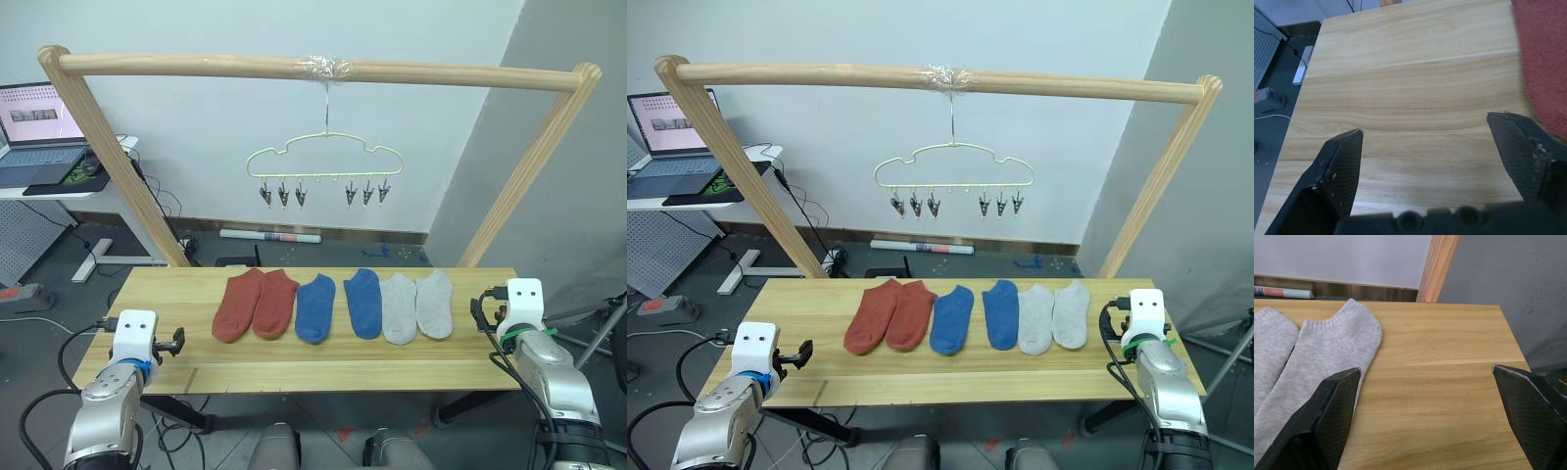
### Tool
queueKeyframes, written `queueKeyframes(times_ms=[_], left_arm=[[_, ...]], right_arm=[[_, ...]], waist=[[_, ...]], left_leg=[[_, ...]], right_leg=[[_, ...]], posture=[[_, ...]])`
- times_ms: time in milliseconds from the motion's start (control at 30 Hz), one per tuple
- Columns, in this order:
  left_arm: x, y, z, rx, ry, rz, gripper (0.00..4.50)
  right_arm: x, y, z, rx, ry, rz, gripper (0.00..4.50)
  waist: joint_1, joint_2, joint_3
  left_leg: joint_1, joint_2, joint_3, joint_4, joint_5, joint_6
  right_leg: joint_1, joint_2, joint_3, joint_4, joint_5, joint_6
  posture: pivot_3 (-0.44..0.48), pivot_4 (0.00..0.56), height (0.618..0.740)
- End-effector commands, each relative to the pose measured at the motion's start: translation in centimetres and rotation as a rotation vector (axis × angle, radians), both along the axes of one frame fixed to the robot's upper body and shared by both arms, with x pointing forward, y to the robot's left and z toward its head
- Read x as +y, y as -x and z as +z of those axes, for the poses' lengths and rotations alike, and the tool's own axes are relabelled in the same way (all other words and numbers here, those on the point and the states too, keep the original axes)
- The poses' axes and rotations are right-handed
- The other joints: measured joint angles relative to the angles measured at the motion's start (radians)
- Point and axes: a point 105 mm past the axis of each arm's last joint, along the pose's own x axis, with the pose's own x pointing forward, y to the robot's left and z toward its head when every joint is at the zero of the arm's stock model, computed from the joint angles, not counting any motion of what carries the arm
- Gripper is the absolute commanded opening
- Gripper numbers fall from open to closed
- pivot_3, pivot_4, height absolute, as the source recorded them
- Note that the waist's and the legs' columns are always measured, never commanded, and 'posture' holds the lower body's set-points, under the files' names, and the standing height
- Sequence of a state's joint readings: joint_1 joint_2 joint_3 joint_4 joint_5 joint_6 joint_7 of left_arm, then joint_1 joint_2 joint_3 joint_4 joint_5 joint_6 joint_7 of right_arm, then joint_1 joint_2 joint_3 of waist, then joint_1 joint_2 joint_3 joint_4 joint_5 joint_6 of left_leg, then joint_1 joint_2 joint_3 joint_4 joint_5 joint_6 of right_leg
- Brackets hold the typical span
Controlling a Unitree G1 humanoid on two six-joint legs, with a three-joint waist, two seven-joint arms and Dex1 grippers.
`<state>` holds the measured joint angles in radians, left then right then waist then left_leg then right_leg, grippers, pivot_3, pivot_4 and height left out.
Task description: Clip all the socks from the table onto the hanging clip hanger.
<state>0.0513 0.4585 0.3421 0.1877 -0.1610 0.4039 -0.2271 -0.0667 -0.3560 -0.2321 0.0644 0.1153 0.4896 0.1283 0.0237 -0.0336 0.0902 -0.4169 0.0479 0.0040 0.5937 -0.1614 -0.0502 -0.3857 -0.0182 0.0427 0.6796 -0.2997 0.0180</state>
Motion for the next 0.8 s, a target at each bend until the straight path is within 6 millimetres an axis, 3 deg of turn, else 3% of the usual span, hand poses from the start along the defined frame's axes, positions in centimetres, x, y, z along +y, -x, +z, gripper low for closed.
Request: queueKeyframes(times_ms=[33, 267, 367, 533, 700, 800], left_arm=[[0.3, -0.8, 1.9, -0.065, -0.020, -0.003, 4.48], [-0.2, -1.9, 4.5, -0.159, -0.027, -0.050, 4.48], [-1.2, -2.6, 6.5, -0.234, -0.005, -0.103, 4.48], [-4.6, -3.8, 11.1, -0.395, 0.079, -0.262, 4.48], [-7.9, -5.4, 15.3, -0.548, 0.119, -0.377, 4.48], [-9.3, -6.2, 17.0, -0.610, 0.138, -0.418, 3.84]], right_arm=[[-0.8, -0.6, 1.7, -0.055, 0.030, -0.017, 4.50], [0.0, -0.9, 2.2, -0.082, 0.013, 0.007, 4.50], [1.5, -1.6, 2.7, -0.101, 0.012, 0.079, 4.50], [6.1, -2.5, 5.3, -0.170, -0.056, 0.326, 4.50], [11.6, -2.5, 9.9, -0.294, -0.253, 0.642, 4.50], [14.1, -1.8, 12.0, -0.335, -0.329, 0.805, 4.50]], waist=[[0.000, 0.000, 0.001], [0.000, 0.000, 0.016], [0.000, 0.000, 0.033], [-0.001, 0.000, 0.071], [-0.002, 0.000, 0.098], [-0.003, -0.001, 0.112]], left_leg=[[0.000, 0.000, 0.000, 0.000, 0.000, 0.000], [0.000, 0.000, 0.000, 0.000, 0.000, 0.000], [0.000, 0.001, 0.000, 0.000, 0.000, 0.000], [-0.002, 0.001, 0.000, 0.000, 0.000, 0.000], [-0.006, 0.001, -0.002, 0.000, 0.000, 0.000], [-0.008, 0.000, -0.004, 0.000, 0.000, 0.000]], right_leg=[[0.000, 0.000, 0.000, 0.000, 0.000, 0.000], [0.000, -0.002, 0.000, 0.000, 0.000, 0.000], [-0.001, -0.002, 0.000, 0.000, 0.000, 0.000], [-0.001, -0.002, 0.001, 0.000, 0.000, 0.000], [-0.003, 0.001, 0.000, 0.000, 0.002, 0.008], [-0.004, 0.002, -0.001, -0.001, 0.003, 0.010]], posture=[[0.138, 0.086, 0.740], [0.138, 0.108, 0.740], [0.123, 0.145, 0.740], [0.098, 0.191, 0.740], [0.075, 0.216, 0.740], [0.063, 0.224, 0.740]])
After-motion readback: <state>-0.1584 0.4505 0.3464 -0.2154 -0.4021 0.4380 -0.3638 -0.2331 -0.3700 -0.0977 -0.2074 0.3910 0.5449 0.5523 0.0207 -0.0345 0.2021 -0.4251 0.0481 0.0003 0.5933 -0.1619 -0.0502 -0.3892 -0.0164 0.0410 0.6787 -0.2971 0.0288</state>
